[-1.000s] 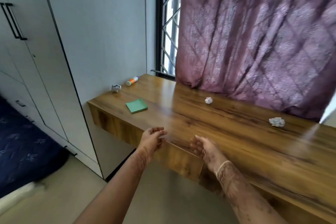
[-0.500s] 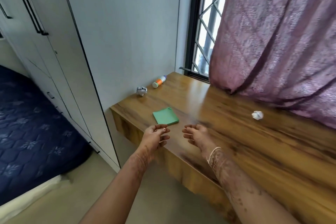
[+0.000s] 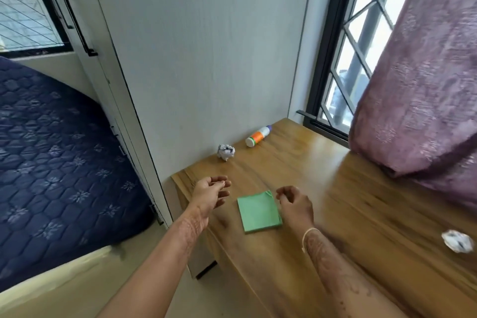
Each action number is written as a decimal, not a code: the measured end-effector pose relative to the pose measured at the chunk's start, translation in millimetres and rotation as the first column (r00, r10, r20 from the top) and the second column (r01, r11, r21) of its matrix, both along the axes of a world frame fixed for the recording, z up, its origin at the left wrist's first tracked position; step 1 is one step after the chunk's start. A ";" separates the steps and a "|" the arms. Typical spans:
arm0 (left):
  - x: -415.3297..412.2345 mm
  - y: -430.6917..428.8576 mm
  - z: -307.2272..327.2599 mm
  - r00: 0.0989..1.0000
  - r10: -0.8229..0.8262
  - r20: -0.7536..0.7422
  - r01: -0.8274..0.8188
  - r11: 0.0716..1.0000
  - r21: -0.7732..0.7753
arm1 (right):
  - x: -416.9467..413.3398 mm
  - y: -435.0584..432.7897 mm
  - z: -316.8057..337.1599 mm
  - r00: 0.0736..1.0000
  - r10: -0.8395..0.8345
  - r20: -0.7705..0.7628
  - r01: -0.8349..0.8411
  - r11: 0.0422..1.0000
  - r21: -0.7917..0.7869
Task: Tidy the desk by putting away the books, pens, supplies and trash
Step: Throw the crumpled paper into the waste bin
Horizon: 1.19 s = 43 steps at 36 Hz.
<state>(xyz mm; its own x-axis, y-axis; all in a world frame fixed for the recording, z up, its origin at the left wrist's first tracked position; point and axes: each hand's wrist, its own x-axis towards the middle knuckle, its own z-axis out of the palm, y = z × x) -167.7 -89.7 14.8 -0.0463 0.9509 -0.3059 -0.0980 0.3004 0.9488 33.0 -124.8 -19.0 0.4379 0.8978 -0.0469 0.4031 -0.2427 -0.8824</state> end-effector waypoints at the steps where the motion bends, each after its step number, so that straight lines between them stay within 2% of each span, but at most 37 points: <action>1: 2.4 8.3 -1.8 1.000 0.017 -0.006 -0.017 1.000 -0.002 | 3.4 4.2 -3.9 1.000 0.017 0.026 -0.017 1.000 0.001; 5: 14.2 38.6 -7.5 0.998 0.044 -0.051 -0.043 0.999 0.021 | 16.8 20.4 -20.5 0.987 0.089 0.136 -0.085 0.996 -0.032; 10: 25.1 72.5 -19.6 0.970 0.048 -0.238 -0.027 0.996 0.088 | 24.0 34.3 -31.2 0.953 0.102 0.287 -0.102 0.995 -0.015; 13: 28.5 88.8 -24.2 0.888 0.058 -0.456 0.004 0.991 0.133 | 21.3 35.5 -34.4 0.935 0.081 0.344 -0.092 0.996 0.016; 19: 29.3 129.3 -27.2 0.750 0.121 -0.650 0.146 0.928 0.342 | 18.9 39.8 -37.9 0.893 0.089 0.440 -0.105 0.994 0.010; 23: 28.8 157.0 -39.0 0.612 0.072 -0.788 0.251 0.927 0.279 | 16.2 39.5 -40.2 0.864 0.041 0.502 -0.069 0.997 0.037; 29: 28.4 175.1 -51.1 0.519 0.031 -0.854 0.343 0.908 0.241 | 14.3 41.2 -42.4 0.839 -0.036 0.543 0.006 0.998 0.057; 33: 27.9 176.8 -55.6 0.517 0.071 -0.853 0.383 0.872 0.305 | 13.1 39.7 -42.6 0.827 -0.100 0.553 0.065 0.994 0.082; 37: 34.2 172.9 -59.7 0.611 0.076 -0.788 0.430 0.804 0.411 | 11.4 39.1 -41.7 0.813 -0.148 0.563 0.126 0.989 0.078; 40: 46.6 163.8 -59.3 0.706 -0.011 -0.708 0.468 0.757 0.455 | 9.9 37.5 -41.4 0.820 -0.218 0.529 0.196 0.976 0.098; 43: 65.7 153.6 -53.3 0.749 -0.140 -0.647 0.532 0.709 0.463 | 9.7 31.1 -37.2 0.838 -0.337 0.429 0.302 0.942 0.149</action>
